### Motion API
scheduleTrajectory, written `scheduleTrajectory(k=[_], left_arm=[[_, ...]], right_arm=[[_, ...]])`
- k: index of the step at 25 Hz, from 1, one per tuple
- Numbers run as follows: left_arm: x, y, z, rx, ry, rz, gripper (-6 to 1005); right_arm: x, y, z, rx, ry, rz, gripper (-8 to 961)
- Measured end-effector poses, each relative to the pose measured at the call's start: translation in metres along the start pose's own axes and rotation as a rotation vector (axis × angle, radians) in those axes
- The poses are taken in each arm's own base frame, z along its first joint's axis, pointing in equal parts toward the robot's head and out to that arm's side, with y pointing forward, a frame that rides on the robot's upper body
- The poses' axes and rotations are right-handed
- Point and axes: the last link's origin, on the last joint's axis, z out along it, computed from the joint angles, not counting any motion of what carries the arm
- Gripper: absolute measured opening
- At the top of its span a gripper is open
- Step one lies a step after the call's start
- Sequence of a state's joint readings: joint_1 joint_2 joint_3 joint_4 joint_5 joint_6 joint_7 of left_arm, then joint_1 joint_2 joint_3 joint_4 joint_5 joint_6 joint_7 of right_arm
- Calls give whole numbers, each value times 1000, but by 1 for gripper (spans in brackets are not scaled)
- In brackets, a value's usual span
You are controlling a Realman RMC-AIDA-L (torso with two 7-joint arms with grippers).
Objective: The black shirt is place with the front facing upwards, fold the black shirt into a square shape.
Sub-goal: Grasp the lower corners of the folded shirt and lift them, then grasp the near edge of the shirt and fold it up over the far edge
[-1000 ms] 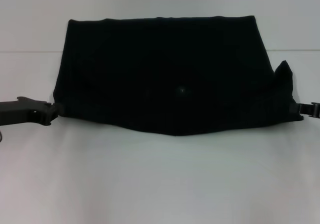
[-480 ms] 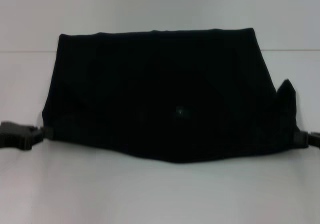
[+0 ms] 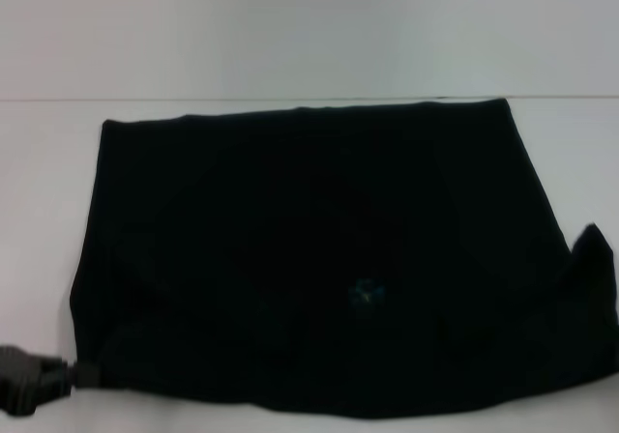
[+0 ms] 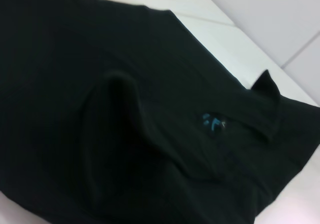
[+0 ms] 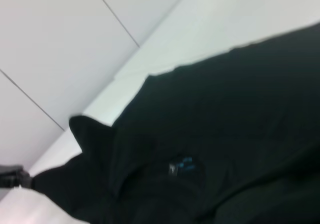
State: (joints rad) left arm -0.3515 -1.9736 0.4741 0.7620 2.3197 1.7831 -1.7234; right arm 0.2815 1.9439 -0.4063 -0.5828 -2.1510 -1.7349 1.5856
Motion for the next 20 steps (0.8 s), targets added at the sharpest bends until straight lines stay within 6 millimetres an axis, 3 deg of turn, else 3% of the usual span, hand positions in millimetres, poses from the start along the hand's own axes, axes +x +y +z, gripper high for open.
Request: scheduleTrajectory(k=[3,12,16,20], left_arm=[[-12,8,-5,-49,-24,-17,3],[-30,22,-11,-143,-82,-54,3],[-28,20,-11,-130,-66,-54,3],[-7,10,-8,-79,-11,-30,3]], right_arm=[[19,9,-18,-15,-27,6,87],[51,26,-39,-39,-62,18,99],[48,25,-40,-30,-84,12,104],[24,16,-29,-21,-127,-24,109]])
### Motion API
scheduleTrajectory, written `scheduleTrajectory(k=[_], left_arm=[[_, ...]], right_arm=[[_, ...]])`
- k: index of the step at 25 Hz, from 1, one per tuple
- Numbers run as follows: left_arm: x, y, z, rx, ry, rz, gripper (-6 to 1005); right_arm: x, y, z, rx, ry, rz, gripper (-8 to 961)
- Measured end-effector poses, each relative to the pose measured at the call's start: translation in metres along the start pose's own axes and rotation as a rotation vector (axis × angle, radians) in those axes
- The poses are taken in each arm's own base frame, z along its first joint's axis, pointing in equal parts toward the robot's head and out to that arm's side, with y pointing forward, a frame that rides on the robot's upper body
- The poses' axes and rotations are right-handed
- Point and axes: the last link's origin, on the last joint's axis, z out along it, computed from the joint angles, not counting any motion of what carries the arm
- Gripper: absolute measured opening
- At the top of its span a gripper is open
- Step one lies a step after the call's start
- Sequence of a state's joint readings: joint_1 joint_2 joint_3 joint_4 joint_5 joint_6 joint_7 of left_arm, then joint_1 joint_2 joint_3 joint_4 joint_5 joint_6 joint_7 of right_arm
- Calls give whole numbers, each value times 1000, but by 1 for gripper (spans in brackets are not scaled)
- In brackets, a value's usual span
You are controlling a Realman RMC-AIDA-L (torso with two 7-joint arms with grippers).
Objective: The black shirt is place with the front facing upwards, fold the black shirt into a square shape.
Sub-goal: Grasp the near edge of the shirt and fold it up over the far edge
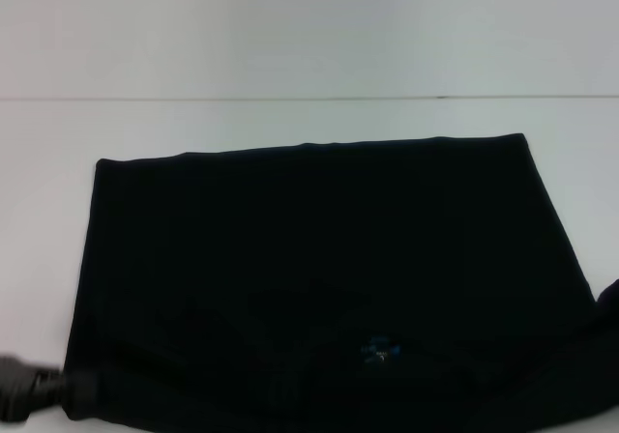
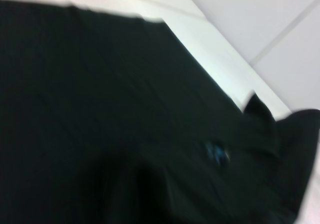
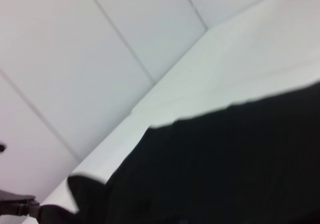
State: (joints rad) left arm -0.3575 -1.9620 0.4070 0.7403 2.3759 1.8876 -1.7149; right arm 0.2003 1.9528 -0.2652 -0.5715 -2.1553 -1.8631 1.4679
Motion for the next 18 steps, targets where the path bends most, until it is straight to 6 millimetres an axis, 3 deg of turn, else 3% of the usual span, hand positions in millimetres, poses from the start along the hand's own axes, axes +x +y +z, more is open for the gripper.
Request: scheduleTrajectory(k=[2,3,4,5,10,14,18], left_arm=[[17,-6,4,24,36,16,3],[36,-13,8,48,70,31,3],[36,-13,8,48,70,31,3],[49,-17,12,68,92,40,3],[104,-39,34,201,154,50,2],[139,-53,54,325,206,50,2],[152,-61,63,400,244,39,2]], right_arm=[[-17,-7,11,7,-26,-20,112],[-27,-11,18,11,-38,-32,113],[-37,-15,24,19,-46,-41,115],[-47,-20,32,32,-53,-49,116],[-96,-43,81,111,-60,-71,123],[-122,-55,116,183,-55,-94,128],[-140,-65,150,276,-51,-113,133]])
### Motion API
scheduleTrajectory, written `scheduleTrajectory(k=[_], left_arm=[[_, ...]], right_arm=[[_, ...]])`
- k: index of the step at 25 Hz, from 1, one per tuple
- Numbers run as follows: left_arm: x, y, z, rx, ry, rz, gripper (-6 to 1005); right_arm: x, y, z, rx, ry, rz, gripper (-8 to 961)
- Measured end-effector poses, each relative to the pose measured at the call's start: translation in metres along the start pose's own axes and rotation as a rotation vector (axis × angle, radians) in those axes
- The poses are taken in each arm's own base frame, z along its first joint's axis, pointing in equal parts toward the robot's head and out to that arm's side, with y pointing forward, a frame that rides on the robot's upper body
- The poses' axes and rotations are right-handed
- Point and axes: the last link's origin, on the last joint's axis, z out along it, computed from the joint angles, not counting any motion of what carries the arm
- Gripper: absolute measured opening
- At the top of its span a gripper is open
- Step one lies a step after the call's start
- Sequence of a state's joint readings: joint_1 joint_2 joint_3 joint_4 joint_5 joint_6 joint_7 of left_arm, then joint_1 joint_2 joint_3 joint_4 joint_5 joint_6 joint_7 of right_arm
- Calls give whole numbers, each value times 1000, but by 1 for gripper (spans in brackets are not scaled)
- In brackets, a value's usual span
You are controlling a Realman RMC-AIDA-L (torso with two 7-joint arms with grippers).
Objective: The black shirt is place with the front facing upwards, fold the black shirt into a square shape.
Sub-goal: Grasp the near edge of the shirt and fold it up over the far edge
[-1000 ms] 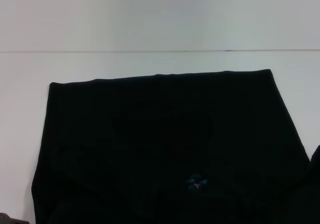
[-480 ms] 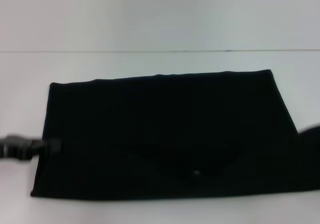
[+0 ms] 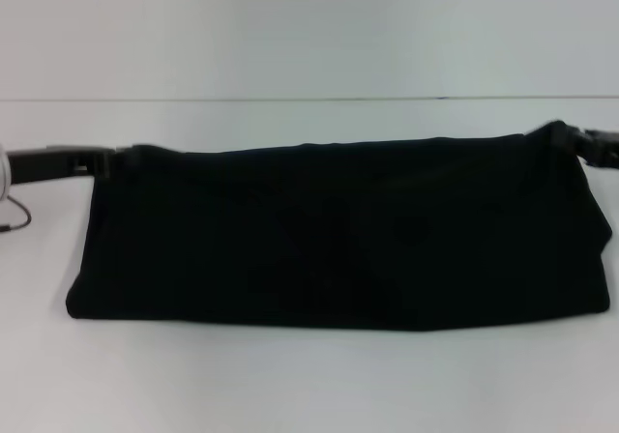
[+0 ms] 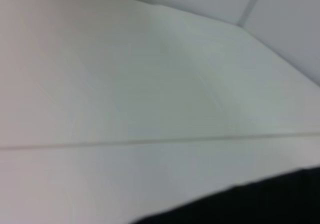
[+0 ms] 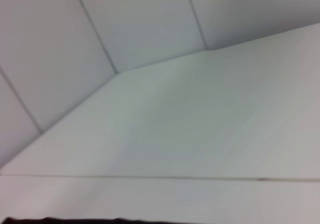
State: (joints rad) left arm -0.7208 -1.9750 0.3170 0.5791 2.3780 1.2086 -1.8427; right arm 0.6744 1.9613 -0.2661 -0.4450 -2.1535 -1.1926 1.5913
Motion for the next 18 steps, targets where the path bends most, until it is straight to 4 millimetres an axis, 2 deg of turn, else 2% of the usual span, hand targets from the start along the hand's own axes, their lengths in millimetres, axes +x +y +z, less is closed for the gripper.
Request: scheduleTrajectory(k=[5,10,18], left_arm=[[12,-2,20,108,36,6,2],[19,-2,29,161,62,10,3],[27,2,42,199,89,13,3]], right_arm=[[-13,5,38,100,20,-46,140],[-21,10,55,141,25,-88,147],[-21,8,63,196,31,-91,157]])
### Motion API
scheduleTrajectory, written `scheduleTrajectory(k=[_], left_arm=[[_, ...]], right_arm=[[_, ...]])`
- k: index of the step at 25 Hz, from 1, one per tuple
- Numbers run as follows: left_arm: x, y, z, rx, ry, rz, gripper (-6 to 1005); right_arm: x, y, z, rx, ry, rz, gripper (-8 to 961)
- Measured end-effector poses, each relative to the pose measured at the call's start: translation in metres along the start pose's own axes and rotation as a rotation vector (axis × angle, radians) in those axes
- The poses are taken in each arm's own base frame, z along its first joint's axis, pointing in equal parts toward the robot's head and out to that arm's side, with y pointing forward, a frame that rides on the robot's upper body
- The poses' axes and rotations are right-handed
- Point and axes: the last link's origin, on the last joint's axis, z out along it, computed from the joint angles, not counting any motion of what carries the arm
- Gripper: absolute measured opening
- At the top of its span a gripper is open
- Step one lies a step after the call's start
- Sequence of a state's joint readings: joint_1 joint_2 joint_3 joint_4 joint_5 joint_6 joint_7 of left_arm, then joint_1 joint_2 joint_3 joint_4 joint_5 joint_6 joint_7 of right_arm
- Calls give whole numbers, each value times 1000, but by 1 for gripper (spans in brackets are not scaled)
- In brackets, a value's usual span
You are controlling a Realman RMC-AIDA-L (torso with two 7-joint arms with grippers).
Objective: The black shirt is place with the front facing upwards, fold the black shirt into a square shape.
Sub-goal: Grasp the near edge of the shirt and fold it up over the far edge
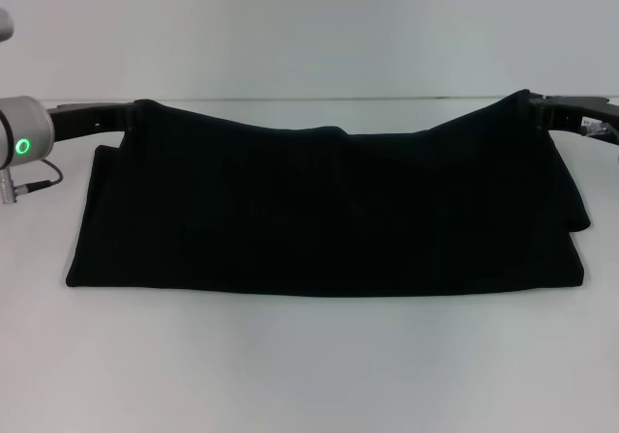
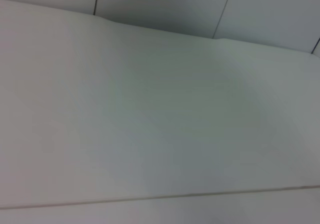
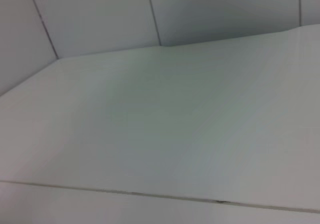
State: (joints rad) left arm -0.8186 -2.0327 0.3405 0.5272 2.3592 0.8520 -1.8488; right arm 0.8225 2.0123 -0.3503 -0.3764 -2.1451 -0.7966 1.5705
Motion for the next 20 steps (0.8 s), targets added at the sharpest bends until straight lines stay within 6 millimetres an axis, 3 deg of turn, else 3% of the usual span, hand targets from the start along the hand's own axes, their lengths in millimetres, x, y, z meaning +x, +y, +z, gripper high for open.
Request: scheduleTrajectory(k=[7,20], left_arm=[[0,6,9,32,10,-8,3],[2,-8,9,140,60,-40,10]], right_arm=[[-5,-2,5,53,-27,2,166],[-16,1,15,96,-36,-21,184]])
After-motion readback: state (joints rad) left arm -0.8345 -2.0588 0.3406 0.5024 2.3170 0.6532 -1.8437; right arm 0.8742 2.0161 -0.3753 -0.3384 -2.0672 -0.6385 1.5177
